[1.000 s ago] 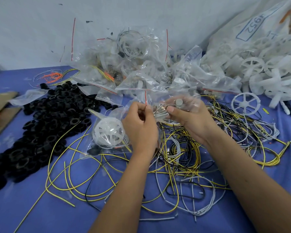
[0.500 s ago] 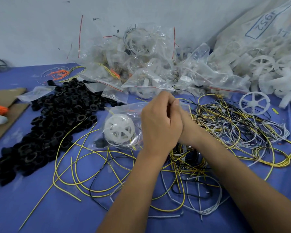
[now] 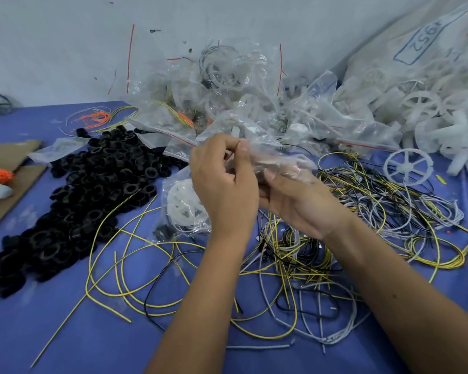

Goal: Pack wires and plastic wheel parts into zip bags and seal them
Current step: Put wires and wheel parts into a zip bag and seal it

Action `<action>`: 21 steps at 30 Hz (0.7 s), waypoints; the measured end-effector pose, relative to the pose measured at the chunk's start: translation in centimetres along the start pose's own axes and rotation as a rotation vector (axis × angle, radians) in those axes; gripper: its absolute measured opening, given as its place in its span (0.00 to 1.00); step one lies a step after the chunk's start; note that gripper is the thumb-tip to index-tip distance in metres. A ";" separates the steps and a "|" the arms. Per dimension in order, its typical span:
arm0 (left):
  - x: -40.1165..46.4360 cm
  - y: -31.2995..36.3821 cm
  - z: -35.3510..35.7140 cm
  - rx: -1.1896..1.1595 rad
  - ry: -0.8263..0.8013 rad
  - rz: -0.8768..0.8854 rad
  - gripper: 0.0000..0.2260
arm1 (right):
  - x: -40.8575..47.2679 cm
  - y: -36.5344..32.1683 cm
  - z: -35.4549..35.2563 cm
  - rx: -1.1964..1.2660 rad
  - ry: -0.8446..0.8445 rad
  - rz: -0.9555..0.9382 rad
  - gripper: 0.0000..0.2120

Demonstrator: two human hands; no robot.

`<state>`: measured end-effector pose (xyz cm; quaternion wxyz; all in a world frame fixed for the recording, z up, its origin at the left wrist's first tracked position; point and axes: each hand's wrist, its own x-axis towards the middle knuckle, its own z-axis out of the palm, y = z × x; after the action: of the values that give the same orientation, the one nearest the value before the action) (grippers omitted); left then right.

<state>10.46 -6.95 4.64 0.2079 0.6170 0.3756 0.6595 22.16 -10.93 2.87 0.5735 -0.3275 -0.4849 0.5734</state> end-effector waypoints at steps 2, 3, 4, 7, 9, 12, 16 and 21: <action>0.0 0.0 0.0 -0.045 0.001 -0.004 0.08 | -0.2 -0.1 0.6 -0.081 -0.019 0.038 0.17; 0.0 -0.1 0.1 -0.064 -0.002 0.008 0.09 | -0.4 -0.3 0.9 -0.155 -0.037 0.063 0.17; -0.1 0.0 0.2 -0.070 0.000 0.027 0.09 | -0.5 -0.5 1.1 -0.234 -0.034 0.092 0.19; -0.6 0.0 0.5 -0.066 -0.019 0.067 0.10 | -0.3 -0.7 1.1 -0.513 0.021 0.161 0.17; -1.2 0.4 0.9 -0.088 -0.077 0.083 0.09 | 0.1 -0.6 0.7 -0.598 0.099 0.243 0.12; -2.2 1.2 1.4 -0.073 -0.175 0.155 0.08 | 0.2 -0.7 0.9 -0.834 0.172 0.144 0.13; -1.8 1.7 1.3 -0.087 -0.147 0.182 0.09 | 0.9 -2.7 1.1 -0.993 0.114 0.189 0.15; -1.4 1.7 1.0 -0.095 -0.121 0.167 0.10 | 0.9 -4.1 1.3 -0.727 -0.099 0.109 0.13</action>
<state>11.94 -8.81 4.93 0.2034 0.6744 0.2779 0.6532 22.26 -10.79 7.21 0.3642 -0.5070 -0.6658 0.4086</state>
